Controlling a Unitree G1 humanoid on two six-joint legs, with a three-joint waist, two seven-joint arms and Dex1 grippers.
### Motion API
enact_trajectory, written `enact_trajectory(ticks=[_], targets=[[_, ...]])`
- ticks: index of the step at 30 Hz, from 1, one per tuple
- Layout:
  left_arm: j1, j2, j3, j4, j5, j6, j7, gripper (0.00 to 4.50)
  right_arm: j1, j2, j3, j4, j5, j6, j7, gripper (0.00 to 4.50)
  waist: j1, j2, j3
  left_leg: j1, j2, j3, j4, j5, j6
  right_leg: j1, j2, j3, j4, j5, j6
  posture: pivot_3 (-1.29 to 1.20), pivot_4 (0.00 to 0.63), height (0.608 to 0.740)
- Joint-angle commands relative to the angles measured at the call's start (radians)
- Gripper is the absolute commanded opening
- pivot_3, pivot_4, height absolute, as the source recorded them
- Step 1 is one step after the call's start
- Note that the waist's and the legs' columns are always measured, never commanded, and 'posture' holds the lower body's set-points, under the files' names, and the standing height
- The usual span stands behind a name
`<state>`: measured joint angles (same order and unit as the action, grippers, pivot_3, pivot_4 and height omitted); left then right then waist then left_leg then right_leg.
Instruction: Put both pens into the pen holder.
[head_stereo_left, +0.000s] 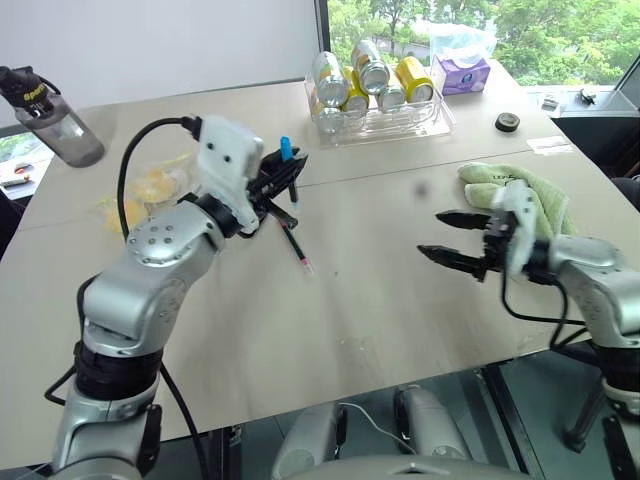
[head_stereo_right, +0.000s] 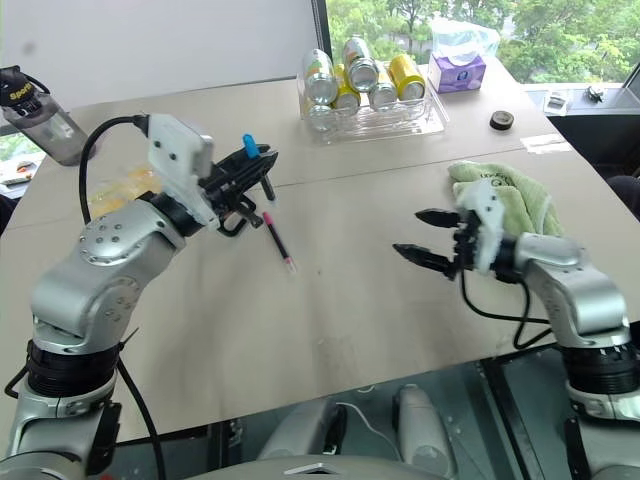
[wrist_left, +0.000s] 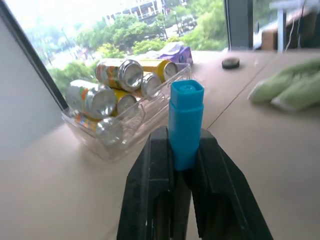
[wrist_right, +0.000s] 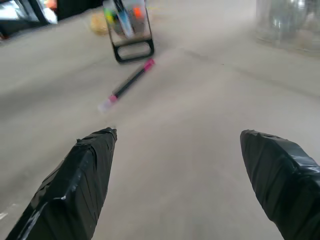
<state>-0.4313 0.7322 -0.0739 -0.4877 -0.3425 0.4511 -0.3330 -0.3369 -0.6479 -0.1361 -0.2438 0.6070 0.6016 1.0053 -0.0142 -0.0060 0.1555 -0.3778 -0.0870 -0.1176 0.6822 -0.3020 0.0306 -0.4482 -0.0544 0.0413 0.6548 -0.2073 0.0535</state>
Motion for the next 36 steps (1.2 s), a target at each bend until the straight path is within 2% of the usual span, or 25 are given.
enact_trajectory(ticks=[1, 8, 13, 36], targets=[[0.041, 0.055, -0.066, 0.038, 0.282, -0.208, 0.011, 0.00, 0.015, -0.031, -0.101, -0.089, 0.123, 0.022, 0.025, 4.20, 0.000, 0.000, 0.000, 0.000, 0.000, 0.000, 0.000, 0.000, 0.000, 0.000, 0.000, 0.000, 0.000, 0.000, 0.000, 0.00, 0.150, 0.739], [0.084, 0.075, -0.074, 0.138, 0.543, -0.378, 0.029, 0.00, 0.010, -0.041, -0.118, -0.084, 0.167, 0.006, 0.019, 4.20, 0.007, 0.000, 0.000, -0.001, 0.000, -0.001, 0.000, 0.000, 0.000, 0.000, -0.001, -0.001, 0.000, 0.000, 0.000, 0.00, 0.150, 0.739], [0.091, 0.063, -0.028, 0.146, 0.630, -0.428, 0.042, 0.00, 0.000, -0.039, -0.104, -0.079, 0.173, 0.003, 0.014, 4.20, 0.008, 0.000, 0.000, -0.002, 0.000, -0.002, 0.000, 0.000, 0.001, 0.000, -0.001, -0.001, -0.002, 0.000, 0.000, 0.00, 0.150, 0.739], [0.136, -0.024, 0.061, 0.195, 0.673, -0.361, -0.004, 0.00, -0.007, -0.021, -0.089, -0.072, 0.152, -0.055, 0.007, 4.20, 0.011, 0.000, 0.000, -0.001, 0.000, -0.002, 0.001, 0.000, 0.001, 0.000, -0.001, -0.002, -0.001, 0.000, 0.000, 0.00, 0.150, 0.739]])
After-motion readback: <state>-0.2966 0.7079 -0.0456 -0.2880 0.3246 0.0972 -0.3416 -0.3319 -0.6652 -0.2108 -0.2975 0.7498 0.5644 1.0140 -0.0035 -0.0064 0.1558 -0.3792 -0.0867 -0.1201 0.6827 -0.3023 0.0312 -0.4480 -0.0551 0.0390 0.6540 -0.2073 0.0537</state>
